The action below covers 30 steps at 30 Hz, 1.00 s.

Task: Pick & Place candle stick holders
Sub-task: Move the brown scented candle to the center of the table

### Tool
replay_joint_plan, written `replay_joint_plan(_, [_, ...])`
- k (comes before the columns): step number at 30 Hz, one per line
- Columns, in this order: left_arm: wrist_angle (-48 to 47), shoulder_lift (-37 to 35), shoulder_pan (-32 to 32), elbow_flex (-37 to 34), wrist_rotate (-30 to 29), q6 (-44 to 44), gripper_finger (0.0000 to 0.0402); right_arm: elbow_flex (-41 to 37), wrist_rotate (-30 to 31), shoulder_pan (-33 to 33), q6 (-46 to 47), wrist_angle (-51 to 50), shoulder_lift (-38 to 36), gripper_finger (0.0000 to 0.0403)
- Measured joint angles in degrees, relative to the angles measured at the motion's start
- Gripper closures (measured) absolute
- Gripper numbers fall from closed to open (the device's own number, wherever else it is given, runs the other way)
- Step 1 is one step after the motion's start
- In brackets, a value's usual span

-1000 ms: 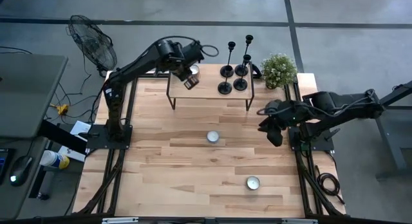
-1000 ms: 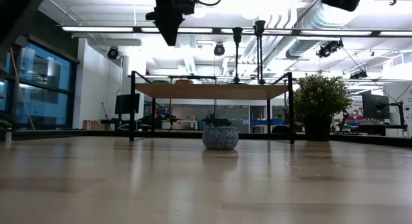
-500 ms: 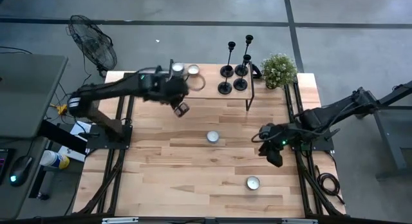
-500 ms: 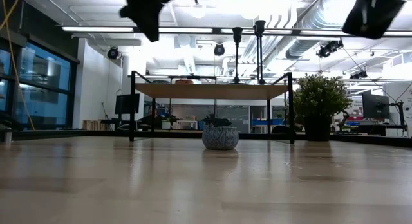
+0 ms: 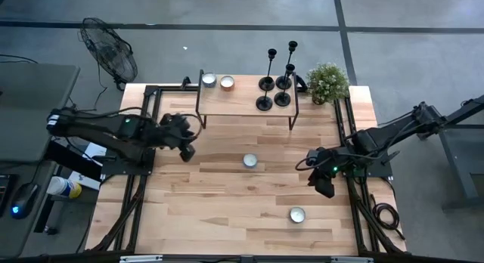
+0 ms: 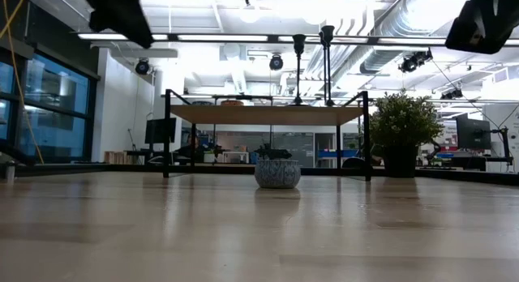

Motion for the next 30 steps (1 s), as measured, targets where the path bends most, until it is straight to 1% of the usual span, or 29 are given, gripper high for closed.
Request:
replay_joint_plan(3, [2.01, -5.29, -0.76, -4.2, 0.71, 0.03, 0.0321, 0.0, -2.45, -0.01, 0.96, -1.0, 0.55, 0.0308])
replay_joint_plan(6, [3.72, -10.07, -0.68, -7.44, 2.73, 0.55, 0.0321, 0.0, -7.44, -0.01, 2.68, -2.85, 1.45, 0.0308])
replay_joint_plan(10, [3.79, -14.38, -0.67, -9.95, 3.62, 3.22, 0.0321, 0.0, -11.01, 0.11, 4.06, -5.58, 3.6, 0.0308])
replay_joint_plan(13, [3.58, -16.67, -0.67, -11.18, 3.82, 5.36, 0.0321, 0.0, -13.69, 0.12, 5.02, -5.41, 5.99, 0.0308])
replay_joint_plan(17, [3.59, -18.56, -0.65, -12.09, 5.2, 7.3, 0.0321, 0.0, -19.97, 0.29, 7.36, -5.53, 10.19, 0.0308])
replay_joint_plan(19, [3.54, -18.96, -0.65, -12.19, 5.84, 8.74, 0.0321, 0.0, -22.15, 0.95, 7.91, -5.76, 12.12, 0.0308])
replay_joint_plan(24, [3.57, -19.03, -0.65, -12.19, 6.57, 12.44, 0.0321, 0.0, -23.96, 3.5, 8.66, -5.82, 16.22, 0.0308])
replay_joint_plan(30, [3.58, -18.97, -0.65, -12.19, 8.07, 13.7, 0.0321, 0.0, -26.34, 4.82, 10.1, -6.81, 18.15, 0.0308])
